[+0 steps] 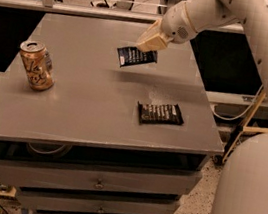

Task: Pick rxbar blueberry

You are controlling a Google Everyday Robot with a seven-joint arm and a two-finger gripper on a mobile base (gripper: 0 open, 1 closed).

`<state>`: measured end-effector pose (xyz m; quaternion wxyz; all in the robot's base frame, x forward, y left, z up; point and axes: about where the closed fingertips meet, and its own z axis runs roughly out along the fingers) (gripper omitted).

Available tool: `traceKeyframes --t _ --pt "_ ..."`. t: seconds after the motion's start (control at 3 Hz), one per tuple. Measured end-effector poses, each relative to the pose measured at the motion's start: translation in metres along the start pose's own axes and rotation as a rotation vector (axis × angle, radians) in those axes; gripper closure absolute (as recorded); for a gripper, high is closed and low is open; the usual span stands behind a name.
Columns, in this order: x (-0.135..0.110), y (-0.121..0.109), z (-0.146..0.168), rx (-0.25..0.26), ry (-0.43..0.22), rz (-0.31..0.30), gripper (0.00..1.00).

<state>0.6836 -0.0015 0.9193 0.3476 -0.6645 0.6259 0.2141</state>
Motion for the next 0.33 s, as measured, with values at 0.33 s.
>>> traceKeyframes --t 0.33 --pt "-0.0077 -0.0092 -0.0094 0.027 -0.01 -0.023 1.0"
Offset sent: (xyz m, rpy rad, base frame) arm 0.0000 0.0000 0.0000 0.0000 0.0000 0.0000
